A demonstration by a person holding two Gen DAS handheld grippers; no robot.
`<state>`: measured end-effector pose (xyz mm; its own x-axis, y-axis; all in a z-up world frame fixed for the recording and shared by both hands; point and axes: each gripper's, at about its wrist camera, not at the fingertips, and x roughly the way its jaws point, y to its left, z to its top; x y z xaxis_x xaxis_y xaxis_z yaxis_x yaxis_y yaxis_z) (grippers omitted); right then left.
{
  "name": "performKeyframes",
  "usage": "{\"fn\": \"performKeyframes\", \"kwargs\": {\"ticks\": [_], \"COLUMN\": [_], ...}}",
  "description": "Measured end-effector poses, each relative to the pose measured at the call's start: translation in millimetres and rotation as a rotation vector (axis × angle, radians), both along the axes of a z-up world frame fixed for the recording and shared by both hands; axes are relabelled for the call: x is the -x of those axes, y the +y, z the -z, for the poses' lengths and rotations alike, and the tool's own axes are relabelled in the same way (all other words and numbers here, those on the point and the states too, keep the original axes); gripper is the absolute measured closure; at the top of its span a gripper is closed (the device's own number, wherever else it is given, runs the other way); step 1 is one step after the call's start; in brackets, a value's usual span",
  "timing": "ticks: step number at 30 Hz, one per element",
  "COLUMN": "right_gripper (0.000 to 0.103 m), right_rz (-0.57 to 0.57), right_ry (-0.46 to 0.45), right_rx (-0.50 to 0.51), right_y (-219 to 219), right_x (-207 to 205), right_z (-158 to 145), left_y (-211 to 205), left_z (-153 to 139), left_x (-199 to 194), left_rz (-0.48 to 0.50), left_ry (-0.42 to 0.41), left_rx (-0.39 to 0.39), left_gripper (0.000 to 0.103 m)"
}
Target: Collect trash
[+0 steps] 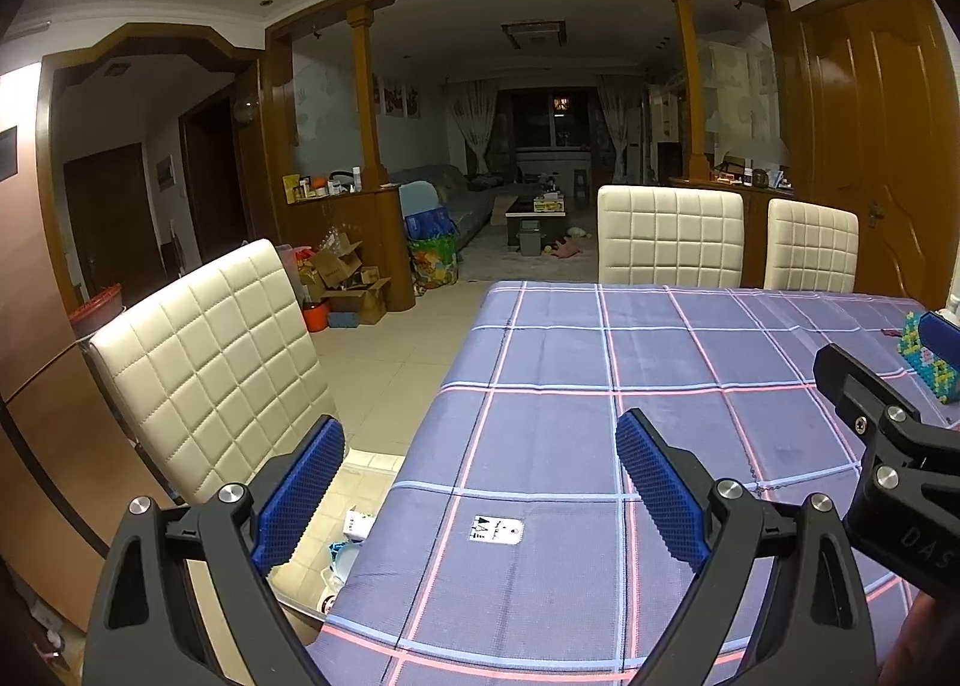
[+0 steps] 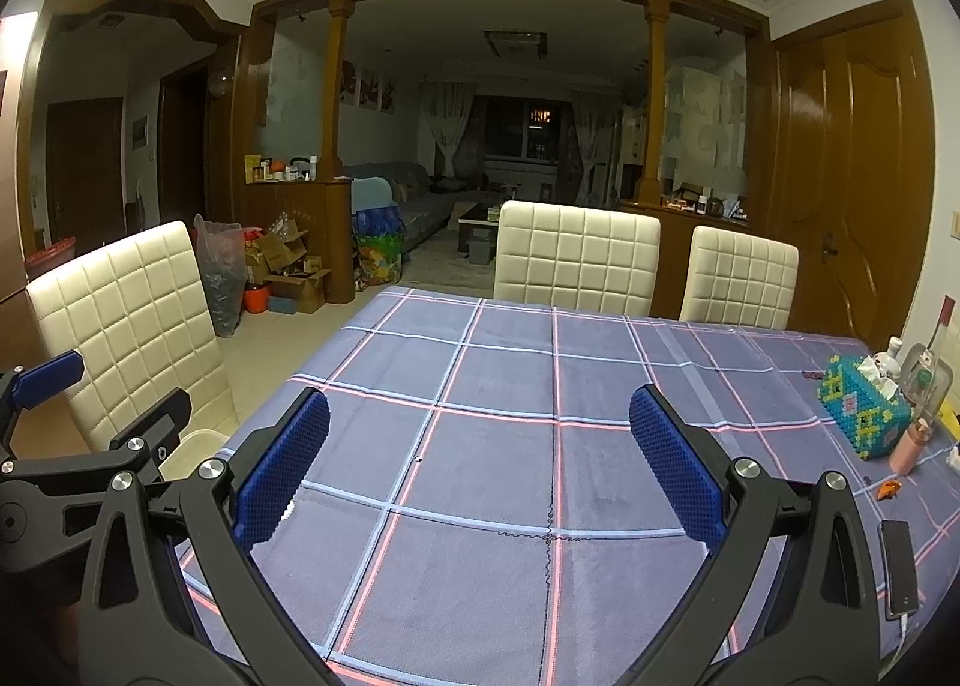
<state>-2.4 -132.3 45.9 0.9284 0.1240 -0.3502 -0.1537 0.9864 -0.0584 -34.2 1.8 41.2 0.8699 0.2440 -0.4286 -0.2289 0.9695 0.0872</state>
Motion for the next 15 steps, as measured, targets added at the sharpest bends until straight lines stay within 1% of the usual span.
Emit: {"fn": "performKeyframes", "kwargs": {"ticks": [15], "right_gripper": [0.004], "right_rz": [-0.004], "right_ry": [0.019], "right_rx": [-0.011], "right_y": [-3.0], "right_x": [-3.1], "right_z": [2.1], "left_y": [1.9], "left_z": [-0.2], "left_x": [-3.2], "left_rz": [-0.004], "left_ry": [0.011], "left_rx": [0.003], "left_gripper": [0.013]}}
